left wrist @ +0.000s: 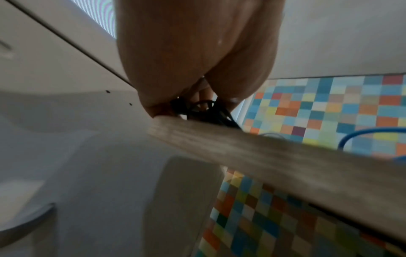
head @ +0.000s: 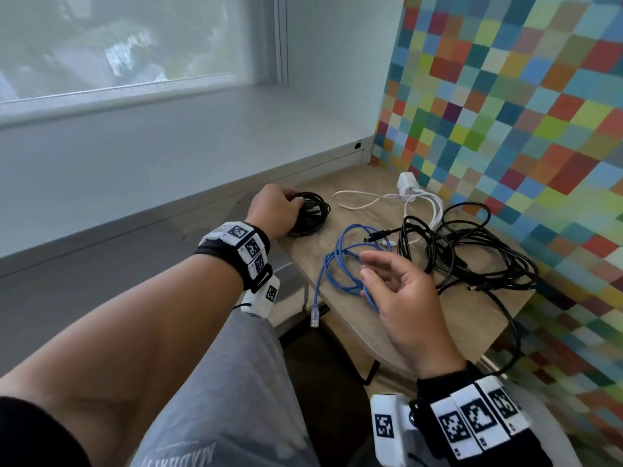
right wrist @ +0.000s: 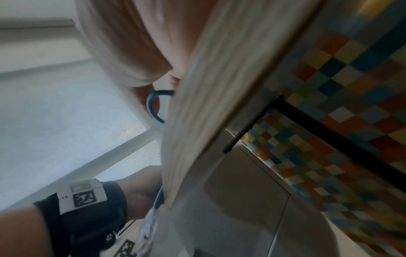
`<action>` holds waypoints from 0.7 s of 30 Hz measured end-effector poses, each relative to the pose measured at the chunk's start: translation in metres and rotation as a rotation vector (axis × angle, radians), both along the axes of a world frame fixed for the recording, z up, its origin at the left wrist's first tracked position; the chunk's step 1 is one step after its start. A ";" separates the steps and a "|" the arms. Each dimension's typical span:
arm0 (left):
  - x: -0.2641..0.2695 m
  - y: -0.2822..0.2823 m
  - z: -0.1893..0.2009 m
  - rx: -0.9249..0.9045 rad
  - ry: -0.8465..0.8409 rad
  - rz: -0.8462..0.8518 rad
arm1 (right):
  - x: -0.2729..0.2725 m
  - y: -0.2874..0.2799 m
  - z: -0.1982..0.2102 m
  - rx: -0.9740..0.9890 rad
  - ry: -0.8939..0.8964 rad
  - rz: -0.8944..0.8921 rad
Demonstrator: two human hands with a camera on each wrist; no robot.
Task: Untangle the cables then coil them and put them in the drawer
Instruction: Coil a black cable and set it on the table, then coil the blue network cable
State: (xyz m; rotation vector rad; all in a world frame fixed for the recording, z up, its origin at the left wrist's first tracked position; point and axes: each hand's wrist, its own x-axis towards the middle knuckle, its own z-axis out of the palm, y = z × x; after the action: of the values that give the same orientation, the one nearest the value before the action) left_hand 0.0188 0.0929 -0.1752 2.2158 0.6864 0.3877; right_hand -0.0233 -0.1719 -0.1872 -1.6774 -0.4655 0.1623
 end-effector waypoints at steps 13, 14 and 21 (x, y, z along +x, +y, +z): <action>-0.015 0.014 -0.006 -0.257 -0.325 0.129 | 0.003 -0.004 -0.007 0.039 -0.014 0.013; -0.021 0.016 -0.008 -0.266 -0.354 0.144 | 0.003 -0.004 -0.008 0.041 -0.015 0.013; -0.067 0.000 -0.010 -0.221 -0.445 0.153 | 0.004 -0.004 -0.008 0.079 -0.006 0.009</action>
State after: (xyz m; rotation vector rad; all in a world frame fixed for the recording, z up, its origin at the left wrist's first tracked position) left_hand -0.0483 0.0929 -0.1852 1.7894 0.6205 0.8123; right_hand -0.0196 -0.1759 -0.1957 -1.5993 -0.4785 0.1435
